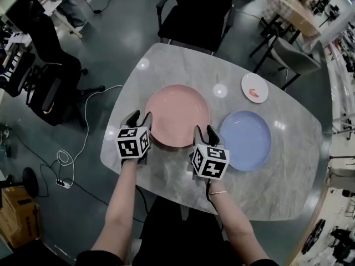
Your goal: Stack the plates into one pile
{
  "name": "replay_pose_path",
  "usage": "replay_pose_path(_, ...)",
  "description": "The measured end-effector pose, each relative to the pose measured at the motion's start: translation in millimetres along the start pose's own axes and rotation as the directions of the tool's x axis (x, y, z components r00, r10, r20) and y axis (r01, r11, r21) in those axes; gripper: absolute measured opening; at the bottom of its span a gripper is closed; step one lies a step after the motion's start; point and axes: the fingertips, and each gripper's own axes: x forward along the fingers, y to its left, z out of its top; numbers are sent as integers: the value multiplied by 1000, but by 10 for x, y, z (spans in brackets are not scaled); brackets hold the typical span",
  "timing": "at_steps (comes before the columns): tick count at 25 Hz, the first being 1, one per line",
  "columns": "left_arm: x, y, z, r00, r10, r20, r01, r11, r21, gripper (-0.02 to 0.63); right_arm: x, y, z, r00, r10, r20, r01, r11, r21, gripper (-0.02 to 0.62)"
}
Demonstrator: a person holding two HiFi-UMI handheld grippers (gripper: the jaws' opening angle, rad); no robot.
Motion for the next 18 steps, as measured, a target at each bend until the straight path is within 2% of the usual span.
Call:
replay_pose_path(7, 342, -34, -27, 996, -74, -46, 73, 997, -13, 179, 245, -283, -66, 990, -131, -60, 131, 991, -13, 143)
replay_pose_path(13, 485, -85, -94, 991, -111, -78, 110, 994, -20, 153, 410, -324, -158, 982, -146, -119, 149, 989, 21, 141)
replay_pose_path(18, 496, -90, -78, 991, -111, -81, 109, 994, -22, 121, 420, -355, -126, 983, -151, -108, 157, 986, 54, 137)
